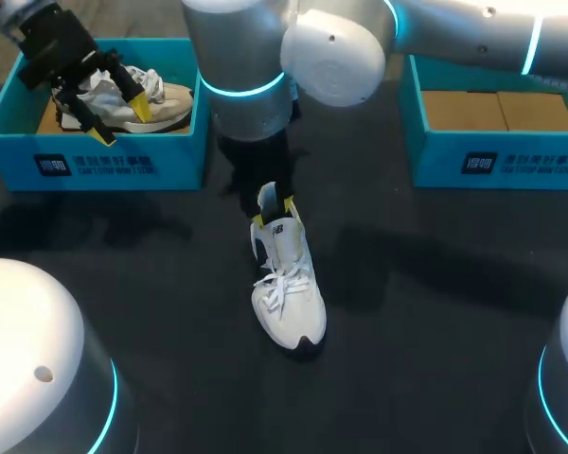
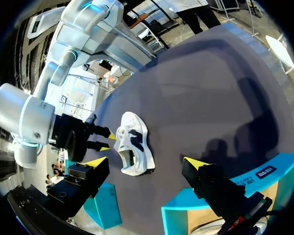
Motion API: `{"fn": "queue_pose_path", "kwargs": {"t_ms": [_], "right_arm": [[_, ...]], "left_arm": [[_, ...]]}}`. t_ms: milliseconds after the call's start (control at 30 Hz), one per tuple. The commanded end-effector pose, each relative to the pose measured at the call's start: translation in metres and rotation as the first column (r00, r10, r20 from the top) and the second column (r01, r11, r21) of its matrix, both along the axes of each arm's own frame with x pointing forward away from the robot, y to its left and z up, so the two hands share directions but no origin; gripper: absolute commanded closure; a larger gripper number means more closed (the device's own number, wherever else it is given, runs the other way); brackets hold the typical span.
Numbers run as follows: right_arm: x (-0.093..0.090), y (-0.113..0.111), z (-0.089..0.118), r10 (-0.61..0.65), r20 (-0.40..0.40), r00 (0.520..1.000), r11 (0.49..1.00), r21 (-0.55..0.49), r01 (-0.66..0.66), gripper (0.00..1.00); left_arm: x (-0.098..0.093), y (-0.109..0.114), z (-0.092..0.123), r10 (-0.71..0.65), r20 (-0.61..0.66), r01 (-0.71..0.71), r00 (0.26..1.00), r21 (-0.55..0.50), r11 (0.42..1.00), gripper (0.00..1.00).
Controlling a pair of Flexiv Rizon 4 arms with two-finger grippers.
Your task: Take the shoe out of the shoebox, open the shoe tongue, remove and reinsert the insole, then place the shoe into the shoebox
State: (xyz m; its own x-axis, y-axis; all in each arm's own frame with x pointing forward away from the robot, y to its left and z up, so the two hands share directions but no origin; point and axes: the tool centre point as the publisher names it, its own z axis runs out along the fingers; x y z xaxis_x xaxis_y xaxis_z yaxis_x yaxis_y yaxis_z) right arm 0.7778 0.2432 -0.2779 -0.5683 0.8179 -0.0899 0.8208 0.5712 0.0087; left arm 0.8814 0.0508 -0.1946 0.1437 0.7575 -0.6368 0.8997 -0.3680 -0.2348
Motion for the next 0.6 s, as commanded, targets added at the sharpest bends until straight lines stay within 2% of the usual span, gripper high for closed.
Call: {"fn": "queue_pose_path", "kwargs": {"t_ms": [33,200,400,433,467,533,567,600], "right_arm": [[-0.005,-0.002,0.004,0.533,0.18,0.827,0.838,0.023,-0.545,0.55],[-0.006,0.003,0.008,0.654,0.185,0.733,0.747,-0.005,-0.665,0.52],[-0.007,0.008,0.013,0.741,0.174,0.648,0.661,-0.021,-0.75,0.47],[-0.009,0.008,0.013,0.753,0.17,0.636,0.648,-0.024,-0.761,0.44],[-0.01,0.009,0.012,0.763,0.166,0.625,0.637,-0.027,-0.77,0.36],[-0.01,0.011,0.01,0.774,0.15,0.615,0.626,-0.037,-0.779,0.09],[-0.01,0.012,0.009,0.772,0.142,0.619,0.63,-0.043,-0.776,0.0],[-0.009,0.012,0.008,0.767,0.133,0.627,0.637,-0.04,-0.77,0.0]], "left_arm": [[0.0,0.0,0.0,0.0,0.001,0.0,1.0,0.002,1.0,0.0],[0.0,0.0,0.0,0.0,0.001,0.0,1.0,0.002,1.0,0.0],[0.0,0.0,0.0,0.0,0.001,0.0,1.0,0.002,1.0,0.0],[0.0,0.0,0.0,0.0,0.001,0.0,1.0,0.002,1.0,0.0],[0.0,0.0,0.0,0.0,0.001,0.0,1.0,0.002,1.0,0.0],[0.0,0.0,0.0,0.0,0.001,0.0,1.0,0.002,1.0,0.0],[0.0,0.0,0.0,0.0,0.001,0.0,1.0,0.002,1.0,0.0],[0.0,0.0,0.0,0.0,0.001,0.0,1.0,0.002,1.0,0.0]]}}
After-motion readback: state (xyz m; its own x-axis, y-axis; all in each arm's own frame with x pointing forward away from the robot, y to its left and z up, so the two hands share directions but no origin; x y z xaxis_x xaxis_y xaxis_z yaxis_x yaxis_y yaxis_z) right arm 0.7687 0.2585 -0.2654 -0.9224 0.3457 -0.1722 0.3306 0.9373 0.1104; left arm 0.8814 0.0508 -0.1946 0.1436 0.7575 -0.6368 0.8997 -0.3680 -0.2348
